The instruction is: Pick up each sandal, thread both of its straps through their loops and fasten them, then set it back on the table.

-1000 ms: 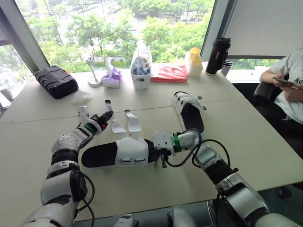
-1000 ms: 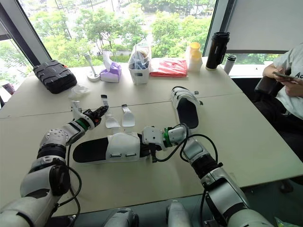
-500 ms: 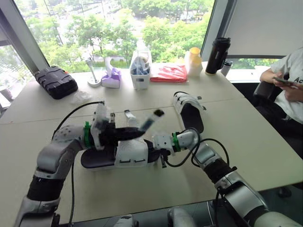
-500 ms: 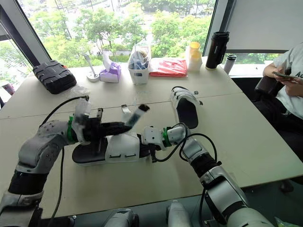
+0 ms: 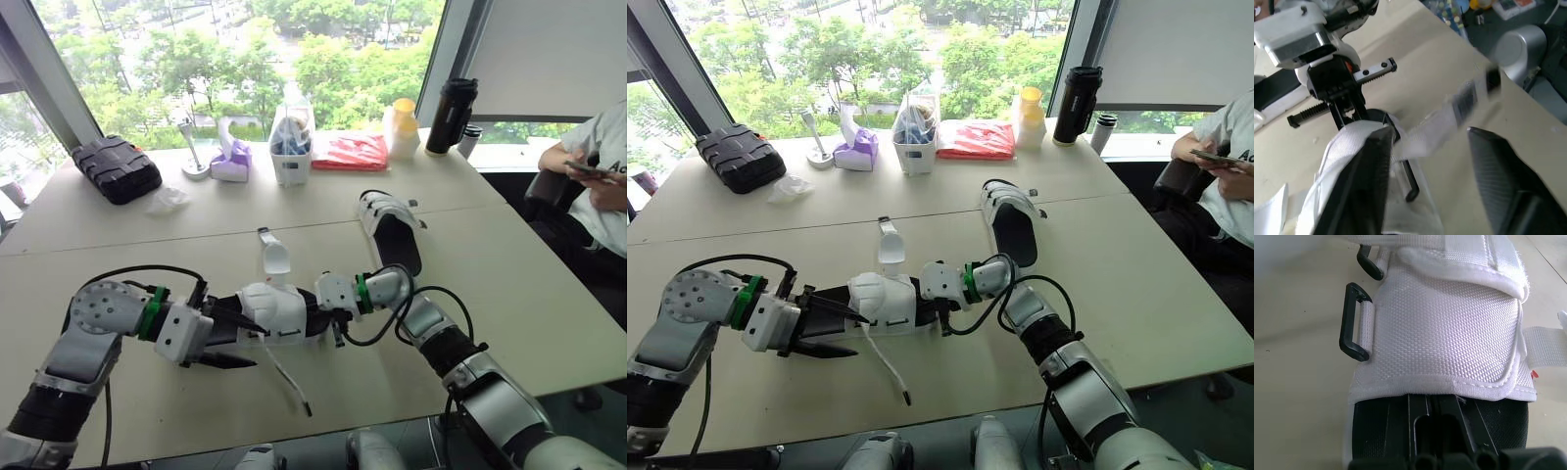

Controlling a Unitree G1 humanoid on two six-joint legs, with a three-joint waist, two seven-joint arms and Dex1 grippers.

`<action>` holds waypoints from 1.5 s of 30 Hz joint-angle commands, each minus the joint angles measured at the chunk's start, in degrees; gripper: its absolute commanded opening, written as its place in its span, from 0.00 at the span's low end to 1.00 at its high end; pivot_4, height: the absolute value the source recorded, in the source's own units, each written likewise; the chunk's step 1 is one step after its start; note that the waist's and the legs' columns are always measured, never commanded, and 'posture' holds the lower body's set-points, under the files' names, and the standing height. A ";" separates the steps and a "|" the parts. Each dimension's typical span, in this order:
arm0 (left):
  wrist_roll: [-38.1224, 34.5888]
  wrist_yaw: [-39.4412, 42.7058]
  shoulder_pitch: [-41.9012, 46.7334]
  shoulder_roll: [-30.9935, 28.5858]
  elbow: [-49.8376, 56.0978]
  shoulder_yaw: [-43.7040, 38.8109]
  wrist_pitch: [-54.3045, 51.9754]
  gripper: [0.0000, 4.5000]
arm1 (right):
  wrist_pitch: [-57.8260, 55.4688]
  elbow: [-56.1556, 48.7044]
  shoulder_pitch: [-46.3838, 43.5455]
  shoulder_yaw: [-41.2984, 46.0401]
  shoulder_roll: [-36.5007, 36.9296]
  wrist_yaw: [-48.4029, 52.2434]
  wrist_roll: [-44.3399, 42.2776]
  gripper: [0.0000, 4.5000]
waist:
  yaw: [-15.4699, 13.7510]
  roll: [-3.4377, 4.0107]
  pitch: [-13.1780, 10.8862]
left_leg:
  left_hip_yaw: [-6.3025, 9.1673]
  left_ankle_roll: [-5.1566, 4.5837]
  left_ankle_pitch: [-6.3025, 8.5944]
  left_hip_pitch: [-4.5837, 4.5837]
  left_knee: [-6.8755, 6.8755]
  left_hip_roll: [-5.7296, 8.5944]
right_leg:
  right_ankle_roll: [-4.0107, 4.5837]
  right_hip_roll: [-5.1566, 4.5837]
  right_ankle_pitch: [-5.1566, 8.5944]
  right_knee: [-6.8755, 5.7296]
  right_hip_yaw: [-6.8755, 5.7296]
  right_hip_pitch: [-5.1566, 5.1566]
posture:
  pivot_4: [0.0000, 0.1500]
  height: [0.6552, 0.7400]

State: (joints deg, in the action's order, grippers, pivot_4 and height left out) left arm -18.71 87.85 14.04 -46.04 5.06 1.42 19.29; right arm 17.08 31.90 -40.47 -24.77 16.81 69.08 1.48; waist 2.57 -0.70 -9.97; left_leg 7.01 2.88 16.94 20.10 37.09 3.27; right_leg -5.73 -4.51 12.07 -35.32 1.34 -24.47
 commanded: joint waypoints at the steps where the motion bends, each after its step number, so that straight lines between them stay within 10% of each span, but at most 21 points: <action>1: -0.06 -1.99 -2.13 -2.46 0.73 -2.50 0.51 0.98 | -0.24 2.74 0.33 -1.75 0.16 -0.24 3.14 0.00 | 0.08 0.01 0.00 | -0.01 0.00 0.00 -0.01 0.00 -0.01 | -0.05 0.00 -0.03 0.00 0.00 0.00 | 1.00 1.00; 5: -1.48 -3.44 -8.06 -6.83 0.64 -6.02 -2.89 0.99 | 0.11 2.81 0.22 -1.89 0.42 -0.13 3.00 0.00 | 0.19 0.07 -0.04 | -0.06 -0.02 0.01 -0.06 -0.06 -0.05 | -0.05 0.05 -0.03 -0.01 0.01 -0.02 | 1.00 1.00; 11: -20.45 -12.70 -24.14 -9.57 11.64 -14.66 -35.50 0.99 | 0.07 2.46 0.43 -2.00 0.84 0.19 2.87 0.00 | 0.13 0.10 -0.07 | -0.04 -0.05 0.03 -0.06 -0.06 -0.11 | -0.08 0.04 0.00 -0.03 0.01 -0.01 | 1.00 1.00; 19: -33.58 -23.67 -32.56 -4.14 19.94 -15.12 -54.26 0.99 | -0.18 1.65 0.74 -2.24 1.18 0.57 2.91 0.00 | -0.04 0.15 -0.10 | 0.01 -0.06 0.04 -0.12 -0.04 -0.11 | -0.19 0.04 0.17 -0.04 -0.03 0.07 | 1.00 1.00; 35: -28.49 -31.96 -25.00 6.78 16.22 -4.55 -58.56 0.99 | -0.90 0.96 0.99 -2.38 1.36 0.40 2.99 0.00 | -0.11 0.12 -0.06 | -0.01 -0.05 0.04 -0.13 -0.07 -0.06 | 0.06 0.04 0.04 0.00 -0.02 0.10 | 1.00 1.00; 38: -29.53 -31.65 -24.67 6.46 16.78 -4.17 -60.64 0.81 | -0.89 0.88 1.09 -2.34 1.46 0.30 3.01 0.00 | -0.09 0.13 -0.06 | -0.01 -0.05 0.04 -0.13 -0.07 -0.06 | 0.06 0.04 0.05 0.00 -0.02 0.10 | 1.00 1.00; 45: -31.59 -31.03 -25.05 4.76 18.25 -4.36 -66.30 0.03 | -1.23 0.63 1.19 -2.21 1.50 0.00 2.95 0.00 | -0.07 0.13 -0.06 | -0.01 -0.05 0.04 -0.13 -0.07 -0.07 | 0.06 0.04 0.05 0.00 -0.03 0.10 | 1.00 1.00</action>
State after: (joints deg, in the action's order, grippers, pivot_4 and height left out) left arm -49.19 56.05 -10.74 -40.59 21.14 -2.87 -46.18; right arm 17.21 31.28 -40.63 -25.60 17.34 69.01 1.56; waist 2.51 -0.57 -10.03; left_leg 7.00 2.82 16.98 19.97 37.01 3.20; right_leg -5.67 -4.47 12.12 -35.32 1.31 -24.37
